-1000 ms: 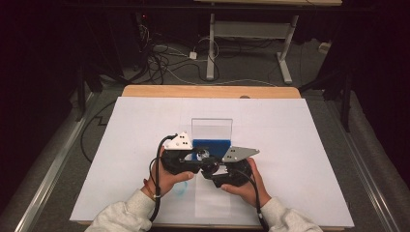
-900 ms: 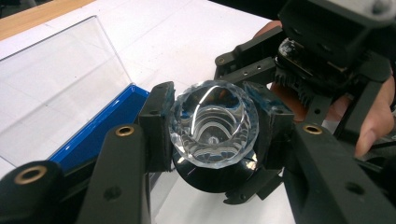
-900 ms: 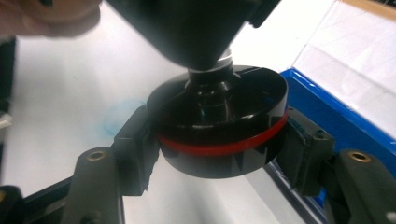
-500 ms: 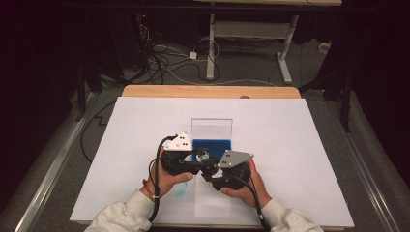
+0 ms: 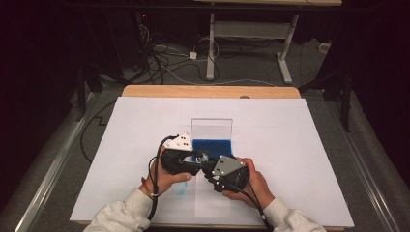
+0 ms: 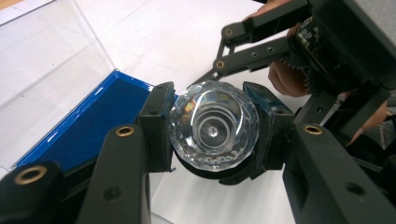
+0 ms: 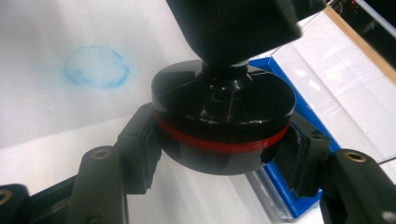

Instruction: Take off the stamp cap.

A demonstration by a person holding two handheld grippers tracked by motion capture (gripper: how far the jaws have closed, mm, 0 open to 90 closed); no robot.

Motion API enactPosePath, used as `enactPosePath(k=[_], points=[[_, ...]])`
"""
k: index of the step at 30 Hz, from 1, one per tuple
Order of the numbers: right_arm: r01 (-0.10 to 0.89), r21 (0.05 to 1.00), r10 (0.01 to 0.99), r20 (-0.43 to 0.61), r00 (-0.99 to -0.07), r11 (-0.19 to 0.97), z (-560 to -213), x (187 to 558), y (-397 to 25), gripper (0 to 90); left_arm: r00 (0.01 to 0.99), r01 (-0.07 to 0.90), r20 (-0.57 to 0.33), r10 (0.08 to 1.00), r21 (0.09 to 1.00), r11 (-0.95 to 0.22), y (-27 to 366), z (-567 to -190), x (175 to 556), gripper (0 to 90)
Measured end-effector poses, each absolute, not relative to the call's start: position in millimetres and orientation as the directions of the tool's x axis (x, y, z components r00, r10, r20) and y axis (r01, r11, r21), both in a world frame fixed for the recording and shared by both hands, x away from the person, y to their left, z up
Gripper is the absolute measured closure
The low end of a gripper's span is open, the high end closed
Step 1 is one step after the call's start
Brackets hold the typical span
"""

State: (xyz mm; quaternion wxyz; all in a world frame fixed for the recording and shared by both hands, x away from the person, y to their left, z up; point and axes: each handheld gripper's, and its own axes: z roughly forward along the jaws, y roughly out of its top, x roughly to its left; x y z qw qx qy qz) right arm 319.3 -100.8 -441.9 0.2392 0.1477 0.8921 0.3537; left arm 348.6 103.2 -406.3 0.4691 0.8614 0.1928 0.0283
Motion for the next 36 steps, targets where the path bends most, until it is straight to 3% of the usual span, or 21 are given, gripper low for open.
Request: enactPosePath(k=[5,6,7,9,11,36], points=[[0.076,0.675,0.408,-0.350,-0.843,0.734,-444,319,-100,39.4,0.925,0.306,-0.134,0.354,0.816,-0.490,102,-408,350,54.8],[0.019,0.638,0.335,-0.379,-0.863,0.770,-447,315,-96,39.4,0.912,0.338,-0.176,0.371,0.835,-0.434,102,-406,353,54.8],[-0.022,0.603,0.286,-0.409,-0.867,0.797,-453,302,-85,39.4,0.921,0.304,-0.123,0.369,0.820,-0.485,98,-406,353,54.8],[0.002,0.655,0.311,-0.356,-0.881,0.755,-453,298,-71,39.3,0.925,0.298,-0.124,0.359,0.823,-0.483,97,-408,350,54.8],[-0.016,0.614,0.267,-0.366,-0.892,0.790,-453,303,-74,39.3,0.923,0.300,-0.124,0.364,0.824,-0.481,99,-407,350,54.8],[0.165,0.779,0.569,-0.277,-0.774,0.605,-421,315,-179,39.0,0.894,0.244,0.015,0.448,0.821,-0.517,127,-393,345,54.8]])
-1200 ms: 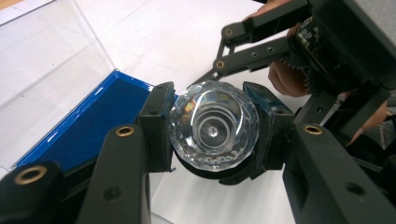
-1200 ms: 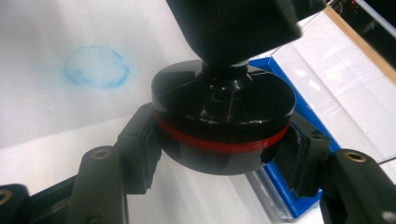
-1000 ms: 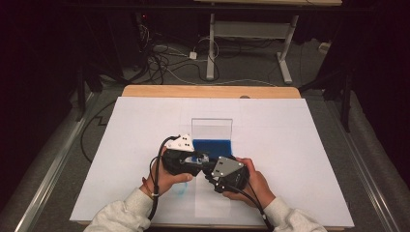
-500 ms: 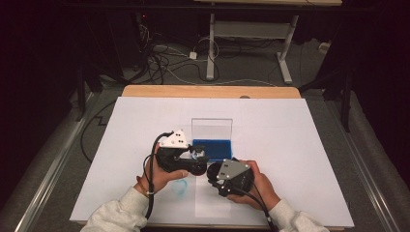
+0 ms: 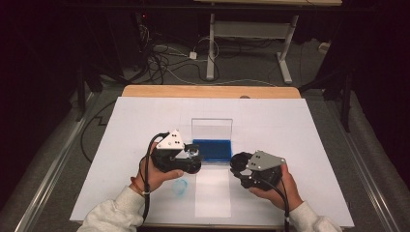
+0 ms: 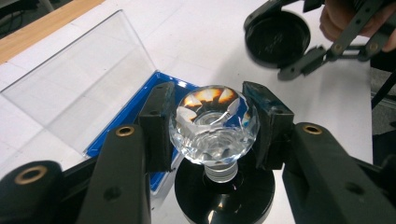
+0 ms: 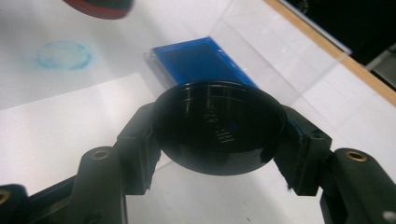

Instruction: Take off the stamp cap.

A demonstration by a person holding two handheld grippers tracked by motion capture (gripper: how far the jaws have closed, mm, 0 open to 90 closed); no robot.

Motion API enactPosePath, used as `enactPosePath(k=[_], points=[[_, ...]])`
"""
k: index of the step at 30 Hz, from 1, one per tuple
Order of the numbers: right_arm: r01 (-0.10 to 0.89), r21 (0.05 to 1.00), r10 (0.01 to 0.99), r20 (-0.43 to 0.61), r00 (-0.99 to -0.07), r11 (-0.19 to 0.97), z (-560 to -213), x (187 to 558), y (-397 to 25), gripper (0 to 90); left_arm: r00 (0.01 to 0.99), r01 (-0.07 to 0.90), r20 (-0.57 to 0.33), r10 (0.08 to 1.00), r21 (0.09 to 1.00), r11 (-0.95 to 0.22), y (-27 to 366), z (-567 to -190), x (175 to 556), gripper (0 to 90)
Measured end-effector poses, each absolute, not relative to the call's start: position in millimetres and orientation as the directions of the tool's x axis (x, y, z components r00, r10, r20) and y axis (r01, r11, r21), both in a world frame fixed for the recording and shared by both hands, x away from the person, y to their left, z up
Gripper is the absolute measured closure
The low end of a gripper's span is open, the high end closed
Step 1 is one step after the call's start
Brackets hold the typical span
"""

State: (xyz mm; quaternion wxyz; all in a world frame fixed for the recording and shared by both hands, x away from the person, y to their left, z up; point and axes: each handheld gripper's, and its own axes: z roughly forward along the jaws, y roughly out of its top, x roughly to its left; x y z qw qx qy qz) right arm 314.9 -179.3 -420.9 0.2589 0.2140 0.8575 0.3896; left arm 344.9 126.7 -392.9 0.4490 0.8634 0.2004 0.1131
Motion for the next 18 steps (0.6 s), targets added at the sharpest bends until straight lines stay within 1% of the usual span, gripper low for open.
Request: enactPosePath(k=[3,5,6,10,18], points=[[0.172,0.790,0.589,-0.273,-0.761,0.589,-419,313,-187,39.0,0.885,0.239,0.041,0.465,0.816,-0.526,130,-393,344,54.8],[0.174,0.802,0.607,-0.271,-0.747,0.572,-418,312,-194,39.0,0.882,0.237,0.043,0.468,0.819,-0.522,133,-393,343,54.8],[0.183,0.814,0.626,-0.259,-0.736,0.552,-417,310,-201,39.0,0.873,0.229,0.074,0.483,0.812,-0.537,134,-392,343,54.8],[0.188,0.820,0.638,-0.253,-0.727,0.540,-418,307,-213,39.0,0.865,0.228,0.082,0.495,0.814,-0.534,138,-391,343,54.8],[0.221,0.833,0.697,-0.246,-0.674,0.507,-422,303,-244,39.0,0.855,0.227,0.092,0.511,0.819,-0.527,143,-390,346,54.8]])
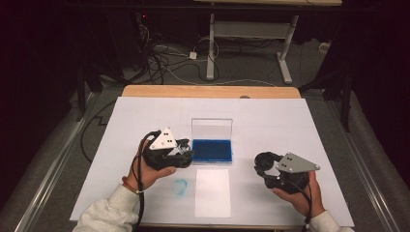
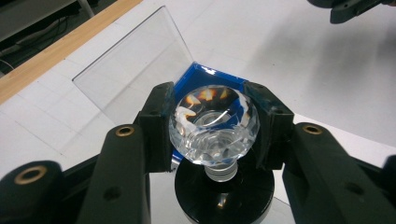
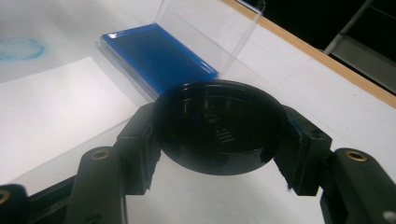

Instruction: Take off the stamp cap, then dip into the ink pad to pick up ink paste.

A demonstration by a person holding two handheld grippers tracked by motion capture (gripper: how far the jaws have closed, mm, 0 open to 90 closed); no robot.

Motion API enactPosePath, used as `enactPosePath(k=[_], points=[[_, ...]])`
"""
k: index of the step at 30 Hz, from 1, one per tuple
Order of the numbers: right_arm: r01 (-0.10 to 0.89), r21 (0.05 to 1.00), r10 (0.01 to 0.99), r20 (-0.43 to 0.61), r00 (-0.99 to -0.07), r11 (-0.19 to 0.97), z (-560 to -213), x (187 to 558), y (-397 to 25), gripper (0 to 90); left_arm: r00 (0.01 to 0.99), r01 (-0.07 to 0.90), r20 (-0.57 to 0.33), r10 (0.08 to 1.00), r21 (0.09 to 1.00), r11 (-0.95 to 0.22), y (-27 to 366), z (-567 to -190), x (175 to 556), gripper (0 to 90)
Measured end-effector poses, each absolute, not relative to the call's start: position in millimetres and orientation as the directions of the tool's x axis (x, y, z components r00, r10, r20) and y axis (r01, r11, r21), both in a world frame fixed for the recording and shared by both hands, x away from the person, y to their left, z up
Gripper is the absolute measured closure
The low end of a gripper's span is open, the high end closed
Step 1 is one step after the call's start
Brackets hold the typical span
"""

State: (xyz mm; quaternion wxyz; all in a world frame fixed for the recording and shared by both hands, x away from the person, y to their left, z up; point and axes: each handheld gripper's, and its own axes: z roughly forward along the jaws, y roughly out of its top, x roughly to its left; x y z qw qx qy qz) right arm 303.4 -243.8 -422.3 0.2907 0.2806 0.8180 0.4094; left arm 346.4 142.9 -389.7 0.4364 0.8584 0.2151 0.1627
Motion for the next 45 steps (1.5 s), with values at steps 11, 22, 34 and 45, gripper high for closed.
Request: enactPosePath(k=[11,22,34,45], points=[[0.234,0.857,0.739,-0.223,-0.636,0.460,-424,295,-264,39.0,0.847,0.238,0.077,0.526,0.829,-0.505,147,-389,350,54.8],[0.255,0.846,0.738,-0.216,-0.639,0.468,-425,295,-265,38.9,0.863,0.205,0.082,0.499,0.845,-0.494,131,-383,361,54.8],[0.270,0.834,0.733,-0.215,-0.645,0.482,-429,295,-264,38.9,0.869,0.184,0.105,0.484,0.839,-0.512,100,-373,392,54.8],[0.288,0.807,0.717,-0.222,-0.661,0.515,-436,295,-259,38.8,0.877,0.225,0.067,0.476,0.818,-0.529,84,-408,415,54.8]])
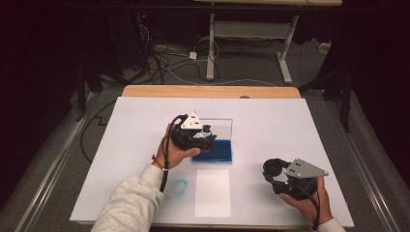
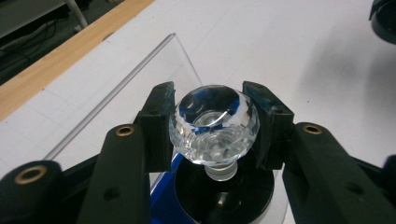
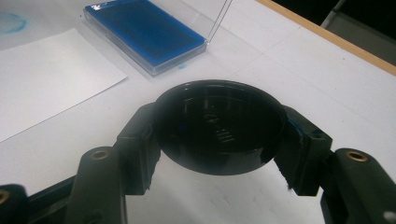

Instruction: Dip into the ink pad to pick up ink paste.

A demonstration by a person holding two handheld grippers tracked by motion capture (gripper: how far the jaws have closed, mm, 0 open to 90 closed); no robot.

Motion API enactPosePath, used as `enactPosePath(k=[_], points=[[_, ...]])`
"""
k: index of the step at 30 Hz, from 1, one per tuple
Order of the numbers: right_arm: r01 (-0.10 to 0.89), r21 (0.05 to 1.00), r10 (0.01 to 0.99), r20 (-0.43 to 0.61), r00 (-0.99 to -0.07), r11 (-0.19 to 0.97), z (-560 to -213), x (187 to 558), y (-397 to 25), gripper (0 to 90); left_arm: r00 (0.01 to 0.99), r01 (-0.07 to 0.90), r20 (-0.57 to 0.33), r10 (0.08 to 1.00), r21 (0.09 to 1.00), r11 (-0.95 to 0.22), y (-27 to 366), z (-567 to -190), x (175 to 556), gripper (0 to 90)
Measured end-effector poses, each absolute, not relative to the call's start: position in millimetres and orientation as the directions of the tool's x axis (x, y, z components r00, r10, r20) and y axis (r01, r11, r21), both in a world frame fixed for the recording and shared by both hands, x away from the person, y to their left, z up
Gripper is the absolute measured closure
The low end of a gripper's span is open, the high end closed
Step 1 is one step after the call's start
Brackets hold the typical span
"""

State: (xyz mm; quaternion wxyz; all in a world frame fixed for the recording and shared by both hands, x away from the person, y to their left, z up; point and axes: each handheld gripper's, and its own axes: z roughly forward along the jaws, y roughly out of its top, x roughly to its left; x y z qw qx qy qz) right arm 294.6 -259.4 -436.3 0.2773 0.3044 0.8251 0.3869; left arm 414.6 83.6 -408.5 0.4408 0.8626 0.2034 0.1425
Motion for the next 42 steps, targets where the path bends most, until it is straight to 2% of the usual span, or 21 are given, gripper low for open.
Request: enactPosePath(k=[15,26,35,42], points=[[0.291,0.787,0.705,-0.242,-0.666,0.544,-439,296,-257,38.8,0.880,0.247,0.034,0.473,0.819,-0.518,83,-440,424,54.8],[0.275,0.772,0.678,-0.259,-0.688,0.574,-439,293,-251,38.8,0.872,0.236,0.063,0.486,0.815,-0.529,82,-448,425,54.8],[0.272,0.749,0.653,-0.271,-0.707,0.605,-440,291,-245,38.8,0.884,0.243,0.034,0.467,0.819,-0.520,88,-454,425,54.8],[0.290,0.732,0.657,-0.276,-0.701,0.616,-442,292,-245,38.6,0.870,0.299,0.043,0.490,0.746,-0.596,83,-443,422,54.8]])
